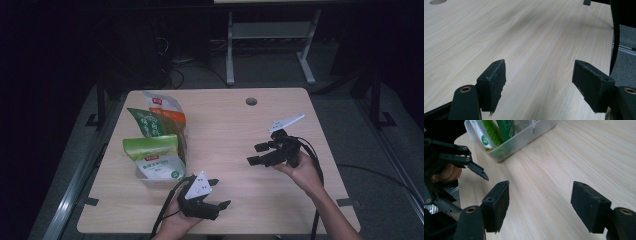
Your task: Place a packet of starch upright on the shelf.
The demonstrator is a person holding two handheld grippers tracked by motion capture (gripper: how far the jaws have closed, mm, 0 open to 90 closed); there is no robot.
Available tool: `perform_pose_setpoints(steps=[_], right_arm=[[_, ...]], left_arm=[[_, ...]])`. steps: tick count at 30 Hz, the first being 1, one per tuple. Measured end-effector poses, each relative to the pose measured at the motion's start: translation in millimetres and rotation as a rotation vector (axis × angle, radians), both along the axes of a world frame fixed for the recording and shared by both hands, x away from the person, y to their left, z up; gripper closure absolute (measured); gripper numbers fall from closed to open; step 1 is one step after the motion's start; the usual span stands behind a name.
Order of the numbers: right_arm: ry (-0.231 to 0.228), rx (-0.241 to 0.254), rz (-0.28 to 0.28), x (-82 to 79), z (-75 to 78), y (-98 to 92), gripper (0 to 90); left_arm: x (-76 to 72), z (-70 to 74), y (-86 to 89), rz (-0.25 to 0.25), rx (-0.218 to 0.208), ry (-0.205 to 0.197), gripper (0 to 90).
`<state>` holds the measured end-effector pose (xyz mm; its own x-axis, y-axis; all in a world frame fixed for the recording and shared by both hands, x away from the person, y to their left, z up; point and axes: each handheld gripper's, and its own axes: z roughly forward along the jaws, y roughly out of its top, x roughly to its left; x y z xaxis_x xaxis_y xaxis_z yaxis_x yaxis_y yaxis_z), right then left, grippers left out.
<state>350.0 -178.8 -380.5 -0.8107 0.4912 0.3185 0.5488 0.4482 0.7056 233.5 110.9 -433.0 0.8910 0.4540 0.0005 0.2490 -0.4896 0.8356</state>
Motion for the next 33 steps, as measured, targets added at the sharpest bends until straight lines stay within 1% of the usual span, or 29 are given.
perform_pose_setpoints(steps=[3,6,9,12,14,20,22,24,26,29,33], right_arm=[[0.001,-0.002,0.000,-4.3,-3.0,-5.2,30.0],[0.005,0.002,-0.010,-8.6,-7.4,-10.7,29.3],[0.001,0.004,-0.023,-13.4,-11.3,-16.6,28.1],[0.000,0.011,-0.034,-18.0,-14.2,-22.6,27.8],[-0.012,0.011,-0.034,-21.0,-15.3,-25.7,27.7],[-0.023,0.005,-0.041,-29.8,-18.1,-34.2,27.2],[-0.019,-0.002,-0.050,-33.1,-19.6,-37.2,26.8],[-0.016,0.003,-0.057,-36.6,-22.1,-41.1,26.9],[-0.015,0.005,-0.067,-40.0,-25.8,-45.6,26.9],[-0.002,0.007,-0.082,-45.5,-31.2,-52.6,26.8],[0.002,0.012,-0.102,-53.7,-37.7,-61.1,26.5]], left_arm=[[0.0,0.1,0.1,0.000,0.002,-0.002,26.5],[-0.4,-0.5,-0.5,0.002,-0.002,0.002,26.5],[-1.3,-1.3,-1.8,0.000,-0.005,0.004,26.5],[-1.4,-1.7,-2.1,-0.002,-0.002,0.005,26.5],[-1.8,-1.9,-2.6,0.000,-0.007,0.006,26.5],[-1.5,-1.8,-1.9,-0.003,0.001,0.002,26.5],[-1.3,-1.8,-1.5,-0.001,0.000,0.003,26.4],[-1.7,-1.6,-1.1,0.003,-0.006,0.008,26.4],[-1.5,-1.1,-0.2,0.001,0.001,0.004,26.5],[-1.5,-1.2,-0.4,0.002,0.001,0.004,26.5],[-2.3,-1.6,-1.0,-0.004,0.006,0.003,26.5]])
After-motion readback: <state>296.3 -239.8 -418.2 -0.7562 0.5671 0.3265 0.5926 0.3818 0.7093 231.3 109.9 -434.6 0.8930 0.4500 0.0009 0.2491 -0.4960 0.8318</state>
